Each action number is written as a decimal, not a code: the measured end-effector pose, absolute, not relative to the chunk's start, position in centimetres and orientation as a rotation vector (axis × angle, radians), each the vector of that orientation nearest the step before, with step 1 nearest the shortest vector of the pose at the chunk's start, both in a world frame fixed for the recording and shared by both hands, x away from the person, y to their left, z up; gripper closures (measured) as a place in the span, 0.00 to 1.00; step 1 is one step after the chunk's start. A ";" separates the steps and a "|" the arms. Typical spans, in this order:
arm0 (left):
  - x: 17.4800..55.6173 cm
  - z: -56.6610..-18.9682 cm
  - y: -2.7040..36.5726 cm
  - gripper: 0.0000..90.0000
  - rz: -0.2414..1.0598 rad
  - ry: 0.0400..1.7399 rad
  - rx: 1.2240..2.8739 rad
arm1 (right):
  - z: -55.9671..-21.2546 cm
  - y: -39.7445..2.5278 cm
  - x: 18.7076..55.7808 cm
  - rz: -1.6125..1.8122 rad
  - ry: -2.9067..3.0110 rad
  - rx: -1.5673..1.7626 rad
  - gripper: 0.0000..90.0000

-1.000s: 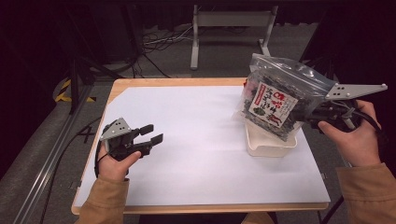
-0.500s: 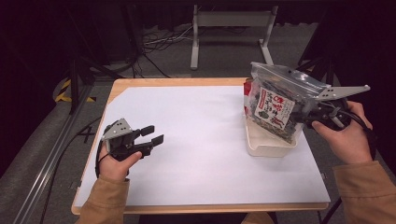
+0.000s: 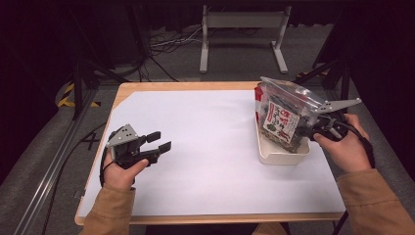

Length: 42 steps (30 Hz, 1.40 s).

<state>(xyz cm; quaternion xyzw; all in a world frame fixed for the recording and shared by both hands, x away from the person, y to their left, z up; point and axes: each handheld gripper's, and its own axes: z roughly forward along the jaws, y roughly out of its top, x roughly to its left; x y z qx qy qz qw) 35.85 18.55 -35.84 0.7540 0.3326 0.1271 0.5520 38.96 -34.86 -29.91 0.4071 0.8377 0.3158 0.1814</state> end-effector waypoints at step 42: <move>32.8 -37.8 22.4 0.37 0.350 0.741 1.854 | -34.2 -38.6 30.6 1.317 2.006 1.028 0.35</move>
